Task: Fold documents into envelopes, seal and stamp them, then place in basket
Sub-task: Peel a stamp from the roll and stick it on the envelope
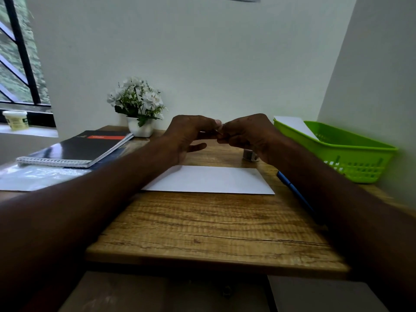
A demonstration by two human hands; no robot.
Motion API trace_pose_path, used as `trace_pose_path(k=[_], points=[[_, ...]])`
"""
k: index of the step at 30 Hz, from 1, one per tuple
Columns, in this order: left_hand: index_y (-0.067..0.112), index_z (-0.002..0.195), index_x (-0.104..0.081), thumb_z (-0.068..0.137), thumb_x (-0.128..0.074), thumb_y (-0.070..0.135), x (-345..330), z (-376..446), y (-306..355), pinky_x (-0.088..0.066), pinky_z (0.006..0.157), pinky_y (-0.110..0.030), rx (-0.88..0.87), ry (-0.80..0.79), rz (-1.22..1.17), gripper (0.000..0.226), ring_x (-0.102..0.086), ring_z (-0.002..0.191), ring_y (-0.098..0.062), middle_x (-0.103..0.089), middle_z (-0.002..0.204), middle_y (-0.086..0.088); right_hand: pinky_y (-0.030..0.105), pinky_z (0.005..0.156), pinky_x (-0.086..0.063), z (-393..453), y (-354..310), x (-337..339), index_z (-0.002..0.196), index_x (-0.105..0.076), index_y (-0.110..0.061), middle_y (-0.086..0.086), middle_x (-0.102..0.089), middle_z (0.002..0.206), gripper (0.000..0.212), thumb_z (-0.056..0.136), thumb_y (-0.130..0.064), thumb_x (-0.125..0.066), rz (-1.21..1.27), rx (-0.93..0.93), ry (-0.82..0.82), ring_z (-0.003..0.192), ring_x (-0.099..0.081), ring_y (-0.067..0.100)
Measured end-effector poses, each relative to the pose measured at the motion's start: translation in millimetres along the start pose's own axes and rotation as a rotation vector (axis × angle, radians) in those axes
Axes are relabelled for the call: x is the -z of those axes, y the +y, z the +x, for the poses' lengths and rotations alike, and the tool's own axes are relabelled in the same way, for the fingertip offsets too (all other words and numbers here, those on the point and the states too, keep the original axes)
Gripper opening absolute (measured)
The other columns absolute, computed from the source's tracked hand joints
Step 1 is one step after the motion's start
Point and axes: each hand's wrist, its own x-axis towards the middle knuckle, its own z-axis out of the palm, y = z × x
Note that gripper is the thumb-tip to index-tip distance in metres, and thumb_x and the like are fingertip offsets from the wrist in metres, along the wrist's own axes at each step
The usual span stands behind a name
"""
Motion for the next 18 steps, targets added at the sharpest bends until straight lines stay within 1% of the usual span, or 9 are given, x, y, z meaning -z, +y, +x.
trace_pose_path(k=[3,5,9,11,14,18], points=[[0.017,0.085,-0.077,0.081,-0.081,0.017,-1.3,-1.6,3.9,-0.052,0.089,-0.040,-0.001,0.041,-0.024,0.006,-0.078,0.093,-0.013,-0.080,0.096,-0.002,0.035,0.091,-0.061,3.3,0.4,-1.7,0.105,-0.073,0.008,0.018,-0.079,0.093,0.028,0.083,-0.008,-0.080,0.020,0.011,0.009,0.085,-0.079,0.024],[0.018,0.084,-0.077,0.080,-0.083,0.017,-2.0,-2.2,5.3,-0.052,0.087,-0.040,0.009,0.058,-0.034,0.007,-0.078,0.092,-0.012,-0.081,0.096,-0.002,0.036,0.092,-0.061,4.5,0.3,-2.9,0.105,-0.072,0.009,0.018,-0.079,0.094,0.028,0.083,-0.008,-0.080,0.029,0.013,0.015,0.085,-0.079,0.025],[0.017,0.086,-0.077,0.080,-0.083,0.017,0.5,-5.0,8.6,-0.053,0.094,-0.045,0.009,0.038,-0.021,0.009,-0.078,0.093,-0.013,-0.081,0.096,-0.003,0.037,0.094,-0.060,5.2,-0.1,-4.7,0.107,-0.072,0.010,0.020,-0.078,0.095,0.031,0.082,-0.006,-0.081,0.052,0.002,0.013,0.085,-0.079,0.026],[0.014,0.089,-0.077,0.080,-0.083,0.017,1.8,-6.1,9.6,-0.052,0.099,-0.049,0.010,0.029,-0.015,0.012,-0.078,0.093,-0.014,-0.081,0.097,-0.005,0.037,0.092,-0.061,5.4,0.0,-4.8,0.107,-0.071,0.010,0.020,-0.078,0.094,0.031,0.081,-0.005,-0.081,0.052,0.000,0.017,0.084,-0.079,0.026],[0.012,0.090,-0.076,0.080,-0.084,0.017,1.9,-6.6,10.1,-0.053,0.101,-0.053,0.010,0.025,-0.007,0.014,-0.078,0.093,-0.016,-0.081,0.097,-0.006,0.035,0.089,-0.061,5.1,0.6,-5.0,0.107,-0.071,0.010,0.020,-0.078,0.093,0.031,0.082,-0.006,-0.081,0.055,0.005,0.022,0.083,-0.079,0.026],[0.013,0.084,-0.074,0.080,-0.084,0.017,2.3,-7.5,10.9,-0.053,0.100,-0.056,0.011,0.018,-0.004,0.011,-0.078,0.093,-0.017,-0.080,0.097,-0.007,0.031,0.084,-0.062,4.5,1.3,-5.5,0.105,-0.072,0.009,0.018,-0.079,0.090,0.031,0.081,-0.008,-0.082,0.048,0.010,0.029,0.081,-0.079,0.025]])
